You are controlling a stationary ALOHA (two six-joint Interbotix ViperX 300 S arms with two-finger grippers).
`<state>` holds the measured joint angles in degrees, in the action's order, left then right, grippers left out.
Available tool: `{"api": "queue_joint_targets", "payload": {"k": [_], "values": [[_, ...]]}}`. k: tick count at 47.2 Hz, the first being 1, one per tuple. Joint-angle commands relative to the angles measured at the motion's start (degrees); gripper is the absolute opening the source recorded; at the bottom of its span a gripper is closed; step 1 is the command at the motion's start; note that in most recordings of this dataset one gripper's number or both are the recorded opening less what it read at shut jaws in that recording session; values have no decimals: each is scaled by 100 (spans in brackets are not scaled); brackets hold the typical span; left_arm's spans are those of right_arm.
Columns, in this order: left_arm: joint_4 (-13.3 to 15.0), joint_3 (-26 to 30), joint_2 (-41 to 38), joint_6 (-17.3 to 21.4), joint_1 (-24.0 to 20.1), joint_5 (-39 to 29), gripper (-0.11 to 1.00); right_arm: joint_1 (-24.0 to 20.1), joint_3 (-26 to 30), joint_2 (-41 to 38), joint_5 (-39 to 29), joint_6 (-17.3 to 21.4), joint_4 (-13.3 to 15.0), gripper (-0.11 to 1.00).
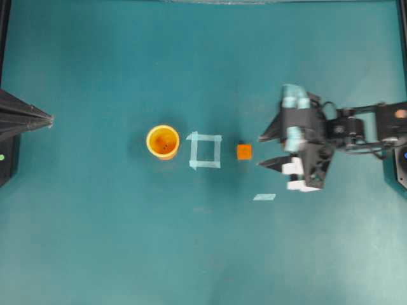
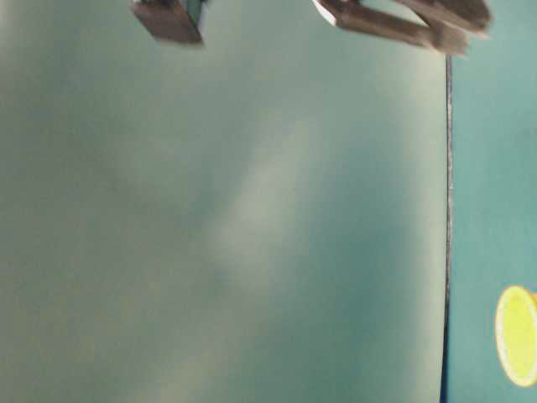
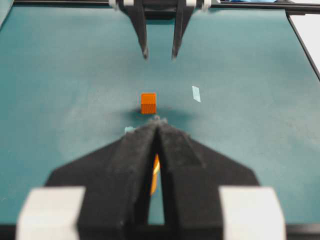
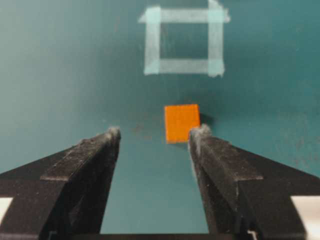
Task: Move the block to the left with right arm.
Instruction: 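Move the open right gripper left over the orange cube, then lower the right gripper and close it on the orange cube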
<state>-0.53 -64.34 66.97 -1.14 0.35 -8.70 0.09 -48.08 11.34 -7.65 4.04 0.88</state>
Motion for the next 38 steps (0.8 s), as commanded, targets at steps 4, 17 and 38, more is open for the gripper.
{"api": "queue_joint_targets", "payload": {"k": [4,17,38], "values": [[-18,202,-26,9,9,18,0,44,422,-501,-79,-18,97,61],[-18,211,0,26,0,18,0,88,606,-1090,-53,-18,105,61],[-18,202,0,114,9,9,0,334,580,-1187,-18,-18,316,61]]}}
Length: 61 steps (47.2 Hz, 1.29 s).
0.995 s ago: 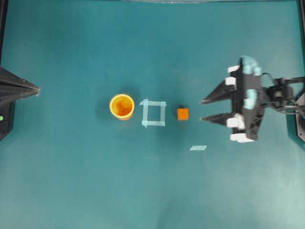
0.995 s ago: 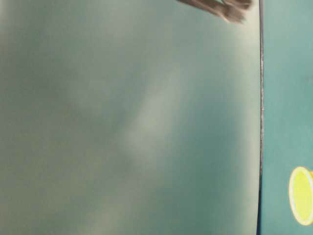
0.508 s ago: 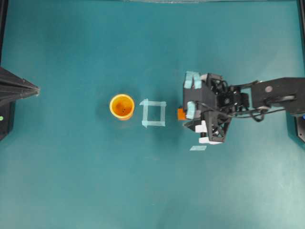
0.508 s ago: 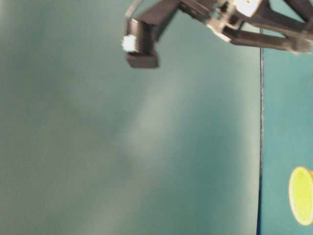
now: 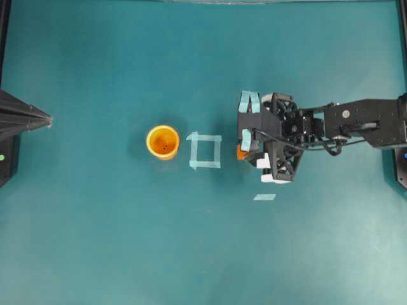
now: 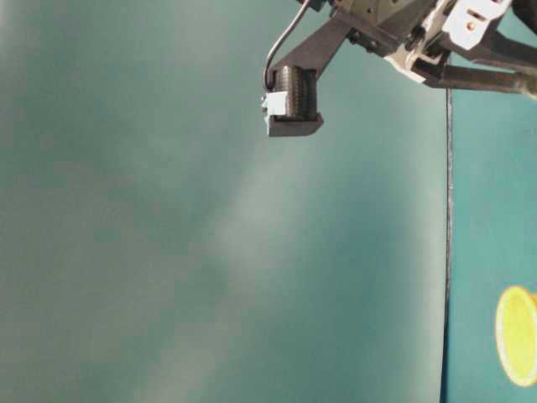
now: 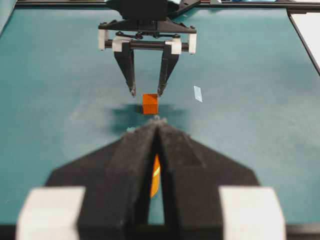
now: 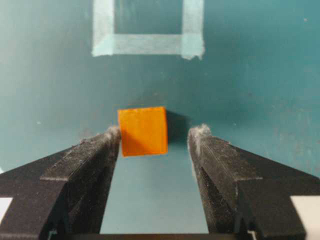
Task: Move the block to the left with right arm.
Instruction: 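Lower the right gripper and close it on the orange cube, then carry the held cube left past the tape square toward the cup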
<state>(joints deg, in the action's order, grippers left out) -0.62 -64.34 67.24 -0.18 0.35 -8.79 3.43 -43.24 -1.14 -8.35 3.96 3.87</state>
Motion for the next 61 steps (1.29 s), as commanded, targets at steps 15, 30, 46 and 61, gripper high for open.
{"api": "queue_joint_targets", "payload": {"k": [15,30,46,61], "values": [[-9,202,-26,18,9,-26,0,0,141,-176,70,0,18,61],[-9,202,-26,18,0,-26,0,-9,202,-246,141,18,9,52],[-9,202,-18,35,9,-26,0,-70,826,35,-729,0,0,39],[-9,202,-26,35,0,-26,0,-97,1626,62,-1195,18,-9,39]]}}
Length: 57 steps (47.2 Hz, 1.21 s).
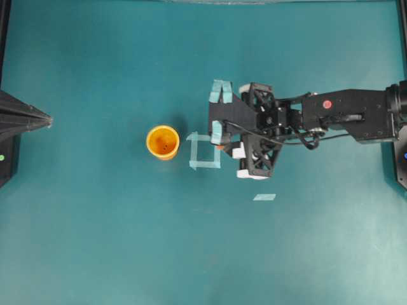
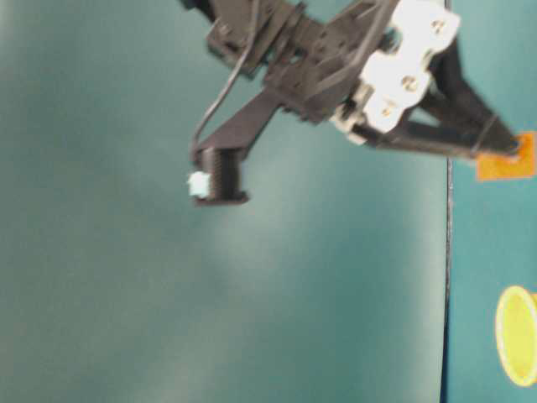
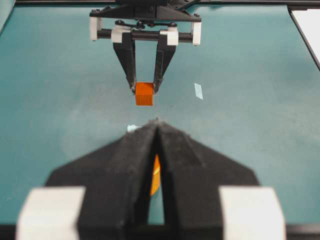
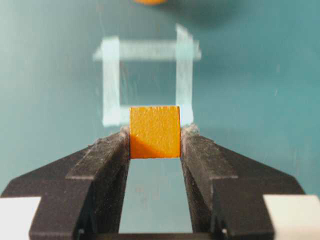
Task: Move the block to the left with right arm.
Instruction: 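Carry the held cube left past the tape square toward the cup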
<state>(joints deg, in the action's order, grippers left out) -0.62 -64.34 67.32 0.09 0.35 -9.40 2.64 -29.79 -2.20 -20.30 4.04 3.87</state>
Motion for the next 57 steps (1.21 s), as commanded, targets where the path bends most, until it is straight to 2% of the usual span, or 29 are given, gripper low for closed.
{"api": "queue_joint_targets", "payload": {"k": [1,16,30,43,57], "values": [[-9,202,-35,9,9,35,0,-18,343,158,26,9,-9,38],[-9,211,-35,9,0,35,0,-18,923,-114,343,9,-9,39],[-9,202,-35,9,0,35,0,-18,1775,-598,633,-18,18,38],[-18,202,-26,9,9,35,0,-18,2531,-1046,633,-35,18,39],[-18,202,-35,9,9,35,0,9,3041,-1397,677,-35,18,39]]}}
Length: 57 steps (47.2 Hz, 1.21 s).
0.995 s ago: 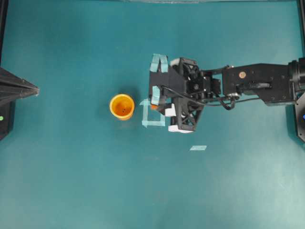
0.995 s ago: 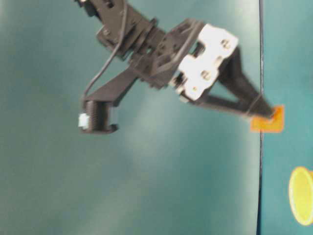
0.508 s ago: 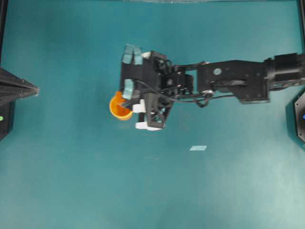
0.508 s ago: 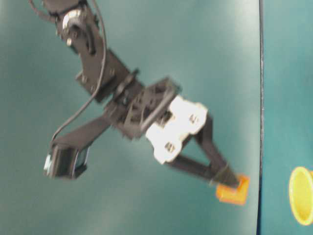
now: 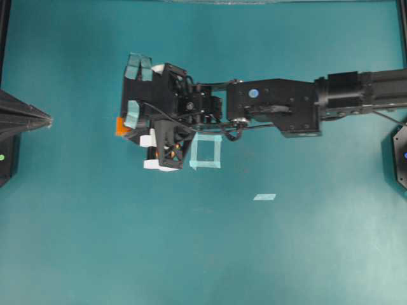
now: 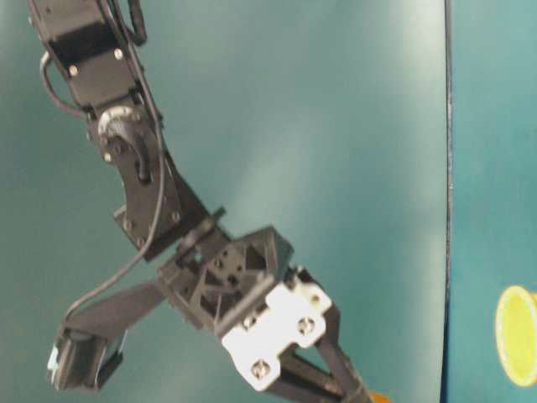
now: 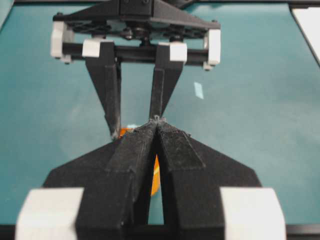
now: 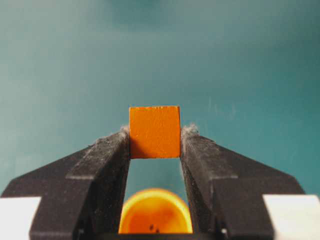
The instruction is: Move the block to the left with right arm.
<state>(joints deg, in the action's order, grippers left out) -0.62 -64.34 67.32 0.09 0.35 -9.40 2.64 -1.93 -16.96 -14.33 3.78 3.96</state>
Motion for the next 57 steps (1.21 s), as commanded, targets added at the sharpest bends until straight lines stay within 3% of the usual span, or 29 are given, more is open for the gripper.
{"api": "queue_joint_targets", "payload": {"k": [1,29,57], "values": [[-18,202,-35,18,9,35,0,18,281,62,88,-9,9,38],[-18,202,-26,9,9,35,0,35,993,-422,237,-9,9,39],[-18,202,-35,9,9,35,0,35,1204,-589,237,-9,9,39]]}}
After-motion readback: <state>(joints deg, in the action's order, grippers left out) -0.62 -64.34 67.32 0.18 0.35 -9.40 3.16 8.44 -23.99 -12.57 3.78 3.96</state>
